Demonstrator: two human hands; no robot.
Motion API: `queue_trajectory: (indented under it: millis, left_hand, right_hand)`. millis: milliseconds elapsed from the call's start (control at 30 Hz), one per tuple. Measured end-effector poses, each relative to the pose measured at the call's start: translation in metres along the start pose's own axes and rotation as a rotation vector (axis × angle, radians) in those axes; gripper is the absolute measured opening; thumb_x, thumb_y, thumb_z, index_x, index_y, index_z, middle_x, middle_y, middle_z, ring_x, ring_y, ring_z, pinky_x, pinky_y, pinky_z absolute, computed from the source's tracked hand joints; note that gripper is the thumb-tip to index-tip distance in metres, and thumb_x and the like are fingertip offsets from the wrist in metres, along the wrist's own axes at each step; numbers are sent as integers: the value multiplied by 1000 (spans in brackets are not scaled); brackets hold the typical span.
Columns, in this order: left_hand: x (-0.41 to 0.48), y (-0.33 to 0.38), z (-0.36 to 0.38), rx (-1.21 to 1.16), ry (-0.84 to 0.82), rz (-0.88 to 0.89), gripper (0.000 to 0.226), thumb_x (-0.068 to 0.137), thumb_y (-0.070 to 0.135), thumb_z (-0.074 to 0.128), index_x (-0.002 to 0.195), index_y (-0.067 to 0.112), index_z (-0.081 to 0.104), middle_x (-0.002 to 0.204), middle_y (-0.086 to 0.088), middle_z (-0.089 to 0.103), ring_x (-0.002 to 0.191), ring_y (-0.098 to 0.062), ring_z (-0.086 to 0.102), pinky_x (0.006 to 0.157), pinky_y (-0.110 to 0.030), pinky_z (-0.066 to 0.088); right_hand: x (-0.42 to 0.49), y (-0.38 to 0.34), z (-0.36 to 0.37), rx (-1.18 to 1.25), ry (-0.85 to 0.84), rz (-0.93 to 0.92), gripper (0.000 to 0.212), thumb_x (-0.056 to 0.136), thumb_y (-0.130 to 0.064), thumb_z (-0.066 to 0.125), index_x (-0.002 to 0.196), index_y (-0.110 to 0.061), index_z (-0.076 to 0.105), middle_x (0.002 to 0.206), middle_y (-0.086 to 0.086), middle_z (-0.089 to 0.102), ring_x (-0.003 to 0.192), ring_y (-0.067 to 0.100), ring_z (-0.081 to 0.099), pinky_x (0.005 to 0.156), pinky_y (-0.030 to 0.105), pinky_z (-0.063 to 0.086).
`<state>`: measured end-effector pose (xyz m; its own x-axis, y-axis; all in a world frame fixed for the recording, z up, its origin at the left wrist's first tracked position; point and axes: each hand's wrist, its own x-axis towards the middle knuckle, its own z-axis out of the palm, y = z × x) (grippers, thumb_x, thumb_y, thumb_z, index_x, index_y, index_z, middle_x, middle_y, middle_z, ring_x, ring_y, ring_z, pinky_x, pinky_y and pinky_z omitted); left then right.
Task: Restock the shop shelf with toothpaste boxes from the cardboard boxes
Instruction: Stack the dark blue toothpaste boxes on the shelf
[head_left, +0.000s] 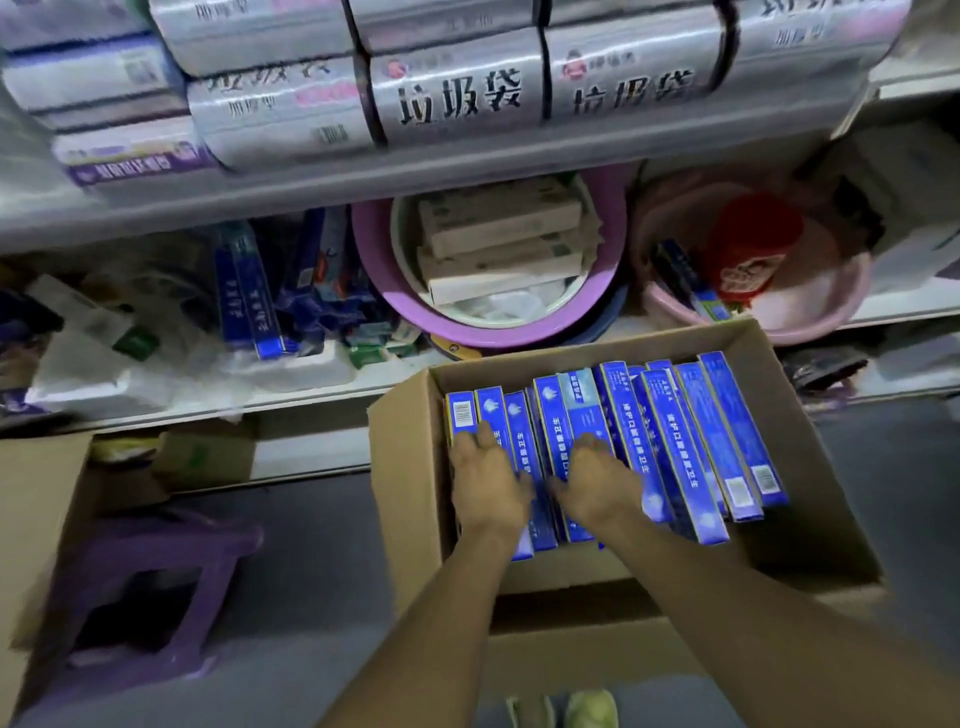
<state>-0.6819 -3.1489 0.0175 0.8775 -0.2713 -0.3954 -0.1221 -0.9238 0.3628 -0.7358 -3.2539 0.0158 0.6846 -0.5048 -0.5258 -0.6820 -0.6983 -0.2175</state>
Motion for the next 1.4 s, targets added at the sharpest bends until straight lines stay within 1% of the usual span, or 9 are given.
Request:
queue_trajectory:
  millis: [167, 367, 467, 567, 767, 900, 1033, 1167, 1400]
  left_hand:
    - [6, 12, 13, 246, -41, 23, 102, 86, 46, 63, 153, 7, -5, 132, -13, 46, 114, -25, 55, 78, -33, 46]
    - [13, 20, 15, 341, -117, -27, 113, 85, 50, 65, 150, 7, -17, 127, -14, 54, 107, -22, 61, 69, -31, 38]
    - [17, 19, 8, 121, -166, -134, 107, 85, 44, 66, 151, 6, -8, 131, -12, 53, 112, -27, 60, 74, -32, 41]
    - [15, 17, -4, -438, -261, -267, 72, 85, 37, 68, 139, 10, 30, 123, -9, 61, 108, -29, 62, 91, -37, 50]
    - [-41, 17, -46, -1074, -365, -350, 38, 85, 23, 70, 118, 20, 51, 92, -8, 74, 78, -23, 72, 74, -44, 59]
    - [-70, 23, -82, -1197, -285, -175, 46, 91, 16, 62, 126, 34, 39, 105, -4, 72, 76, -19, 73, 60, -33, 57]
    - [-99, 32, -130, -1231, -220, 44, 48, 95, 3, 53, 128, 38, 55, 108, 0, 73, 86, -22, 70, 76, -39, 58]
    - [-130, 43, -179, -1135, -122, 140, 23, 92, 44, 59, 102, 29, 73, 105, -7, 74, 94, -26, 70, 92, -47, 53]
    - [-171, 68, -267, -1065, 117, 394, 31, 65, 46, 82, 80, 22, 70, 78, 7, 69, 68, -10, 59, 63, -20, 47]
  right_hand:
    - [10, -5, 5, -23, 47, 79, 55, 88, -45, 60, 122, -6, 40, 123, 10, 54, 108, 28, 61, 72, 32, 43]
    - [11, 27, -17, 452, -142, 150, 33, 86, -35, 68, 96, -11, 48, 94, 1, 56, 88, 18, 58, 64, 26, 48]
    - [3, 40, -28, 637, -214, 190, 29, 84, -25, 72, 79, -12, 47, 80, 1, 60, 69, 13, 61, 49, 25, 47]
    - [-11, 54, -41, 806, -250, 168, 28, 83, -22, 73, 80, -11, 48, 83, 2, 65, 69, 13, 63, 51, 25, 48]
    - [-50, 65, -87, 1126, -289, 38, 23, 76, -14, 77, 84, -8, 56, 73, 12, 55, 55, 17, 51, 57, 32, 55]
    - [-82, 51, -136, 1201, -327, -105, 22, 76, -7, 72, 90, -7, 54, 74, 10, 55, 53, 18, 51, 55, 34, 55]
    - [-113, 40, -186, 1222, -338, -271, 25, 79, -7, 67, 100, -7, 54, 82, 15, 57, 56, 20, 51, 53, 32, 53]
    - [-141, 23, -230, 1265, -288, -405, 39, 72, -6, 70, 107, -9, 53, 85, 12, 65, 63, 22, 62, 62, 38, 58]
    - [-187, -13, -295, 1363, -257, -606, 34, 78, 2, 63, 105, -14, 52, 81, 8, 71, 66, 20, 69, 67, 41, 60]
